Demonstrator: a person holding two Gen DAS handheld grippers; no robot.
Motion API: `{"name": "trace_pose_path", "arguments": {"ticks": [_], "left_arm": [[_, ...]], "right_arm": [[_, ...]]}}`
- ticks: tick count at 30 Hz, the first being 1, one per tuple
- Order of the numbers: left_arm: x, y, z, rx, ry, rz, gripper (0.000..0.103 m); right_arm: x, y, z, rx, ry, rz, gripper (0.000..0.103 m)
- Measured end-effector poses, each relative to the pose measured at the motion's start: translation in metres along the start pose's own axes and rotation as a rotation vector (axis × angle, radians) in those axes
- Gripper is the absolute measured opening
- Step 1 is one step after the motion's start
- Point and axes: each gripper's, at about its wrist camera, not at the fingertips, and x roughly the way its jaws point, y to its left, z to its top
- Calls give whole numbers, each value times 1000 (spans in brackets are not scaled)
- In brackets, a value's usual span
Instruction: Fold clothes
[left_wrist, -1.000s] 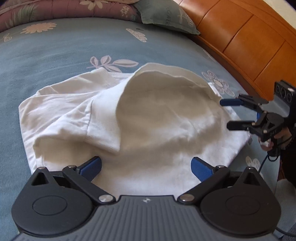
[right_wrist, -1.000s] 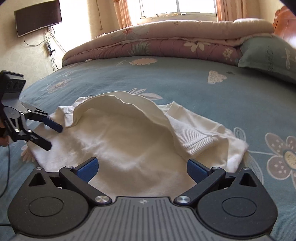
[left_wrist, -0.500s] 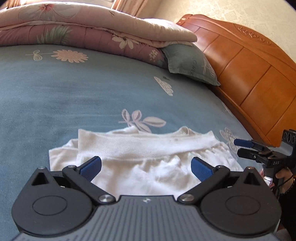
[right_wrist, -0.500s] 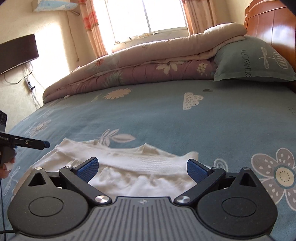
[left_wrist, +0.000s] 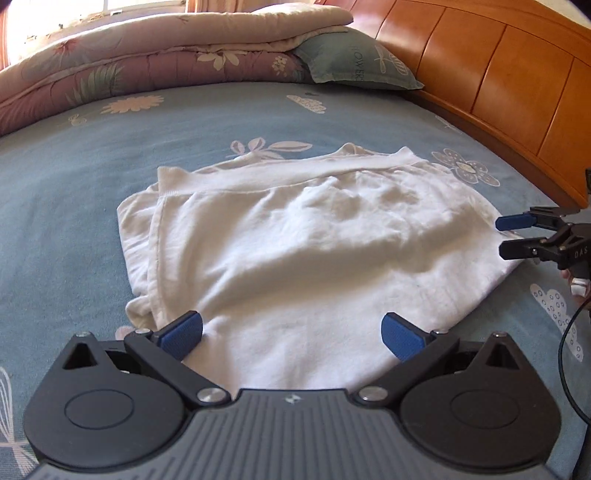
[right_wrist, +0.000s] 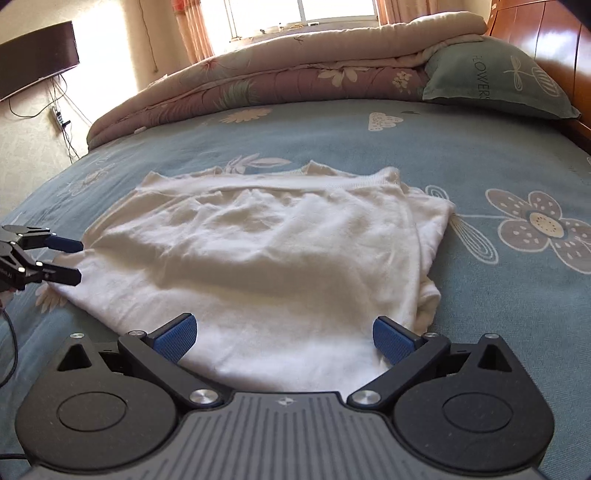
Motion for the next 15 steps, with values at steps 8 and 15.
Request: {"name": "trace_pose_path", "arguments": {"ticks": [8,15], "left_arm": [[23,-10,-13,10,38,44,102],[24,-7,-10,-4,36,38,102]], "right_arm": [[16,-4,-9,66,4,-39,103],[16,-2,-12,81,-10,-45,103]]}}
